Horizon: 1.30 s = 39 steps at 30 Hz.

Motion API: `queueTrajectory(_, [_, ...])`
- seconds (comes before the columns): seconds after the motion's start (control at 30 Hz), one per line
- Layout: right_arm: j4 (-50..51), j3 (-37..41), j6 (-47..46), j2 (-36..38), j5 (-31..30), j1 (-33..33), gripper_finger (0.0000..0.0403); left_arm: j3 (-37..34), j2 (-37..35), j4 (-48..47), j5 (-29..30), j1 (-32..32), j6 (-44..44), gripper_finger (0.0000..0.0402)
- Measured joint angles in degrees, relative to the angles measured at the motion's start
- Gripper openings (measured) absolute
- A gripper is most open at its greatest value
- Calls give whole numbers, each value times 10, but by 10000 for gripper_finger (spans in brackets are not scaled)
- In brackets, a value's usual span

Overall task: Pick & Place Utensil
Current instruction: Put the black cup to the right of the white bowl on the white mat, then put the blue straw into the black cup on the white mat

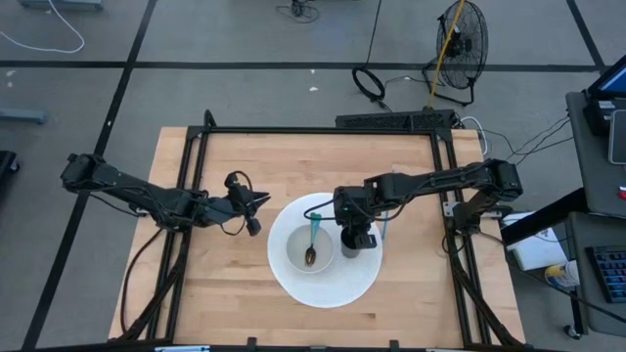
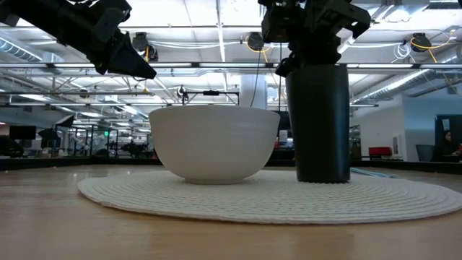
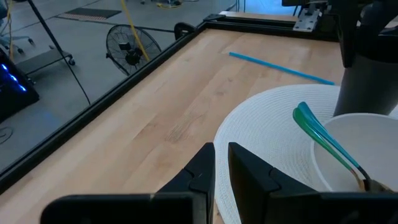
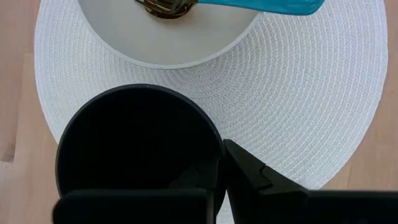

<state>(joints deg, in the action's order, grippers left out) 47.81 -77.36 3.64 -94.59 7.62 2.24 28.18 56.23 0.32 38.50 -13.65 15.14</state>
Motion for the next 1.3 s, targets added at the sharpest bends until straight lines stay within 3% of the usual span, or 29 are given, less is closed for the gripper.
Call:
queueTrajectory(0.77, [-13,0,-15,28,1,5,123,0,0,0,0,0,1,51])
queueTrajectory(1.3, [-15,1,-25,81,-2,5,169,0,0,3,0,0,2,51])
